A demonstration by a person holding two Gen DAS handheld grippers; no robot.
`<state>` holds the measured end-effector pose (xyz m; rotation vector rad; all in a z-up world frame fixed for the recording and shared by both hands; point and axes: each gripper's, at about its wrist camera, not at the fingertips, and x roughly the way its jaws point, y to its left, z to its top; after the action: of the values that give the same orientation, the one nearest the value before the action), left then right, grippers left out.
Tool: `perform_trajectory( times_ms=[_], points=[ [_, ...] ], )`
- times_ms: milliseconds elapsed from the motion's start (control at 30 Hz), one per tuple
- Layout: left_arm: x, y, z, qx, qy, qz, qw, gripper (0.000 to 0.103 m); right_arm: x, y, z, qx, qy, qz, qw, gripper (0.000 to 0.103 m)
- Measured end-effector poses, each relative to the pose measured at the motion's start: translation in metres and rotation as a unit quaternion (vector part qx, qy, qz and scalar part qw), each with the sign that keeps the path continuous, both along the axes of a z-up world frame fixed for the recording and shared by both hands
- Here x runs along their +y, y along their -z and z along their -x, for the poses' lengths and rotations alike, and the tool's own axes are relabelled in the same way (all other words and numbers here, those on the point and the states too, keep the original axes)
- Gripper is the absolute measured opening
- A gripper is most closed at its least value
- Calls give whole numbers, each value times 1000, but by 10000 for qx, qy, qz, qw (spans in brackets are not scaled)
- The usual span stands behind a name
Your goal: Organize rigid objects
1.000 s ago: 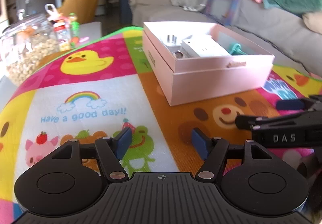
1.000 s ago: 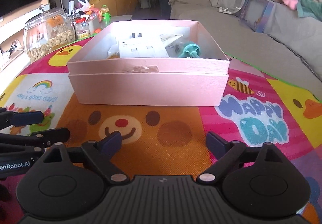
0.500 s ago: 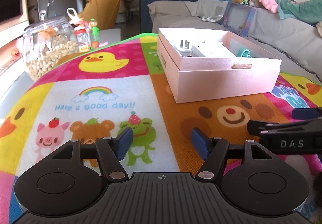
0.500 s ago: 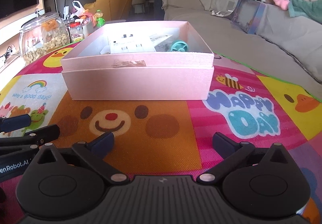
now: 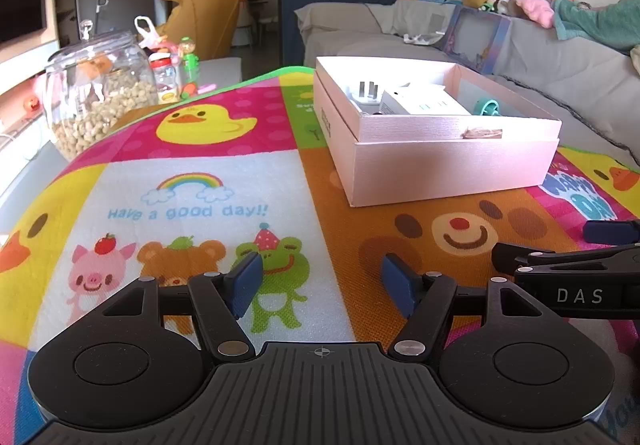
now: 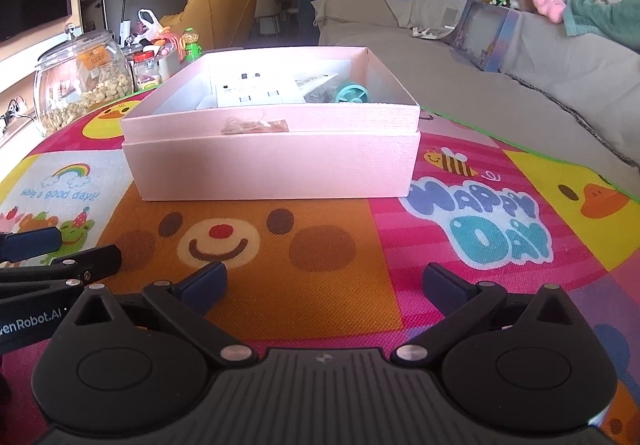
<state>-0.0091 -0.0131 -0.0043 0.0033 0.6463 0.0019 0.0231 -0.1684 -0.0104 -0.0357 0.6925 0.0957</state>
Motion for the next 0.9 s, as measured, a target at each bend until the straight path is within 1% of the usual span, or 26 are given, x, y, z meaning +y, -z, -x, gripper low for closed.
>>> perform_trajectory(
  times_ms=[133, 333, 433, 900],
  points=[
    [-1, 0, 0, -3, 0, -44, 10000, 72, 0, 0, 0, 0, -1, 9, 10000, 103],
    [0, 0, 0, 12, -67, 1, 10000, 72, 0, 0, 0, -1, -1, 6, 10000, 103],
    [-2, 0, 0, 9, -74, -69, 9999, 71, 0, 0, 0, 1, -1, 8, 10000, 103],
    [-4, -1, 0, 8, -73, -45, 10000, 72, 0, 0, 0, -1, -1, 5, 10000, 103]
  ],
)
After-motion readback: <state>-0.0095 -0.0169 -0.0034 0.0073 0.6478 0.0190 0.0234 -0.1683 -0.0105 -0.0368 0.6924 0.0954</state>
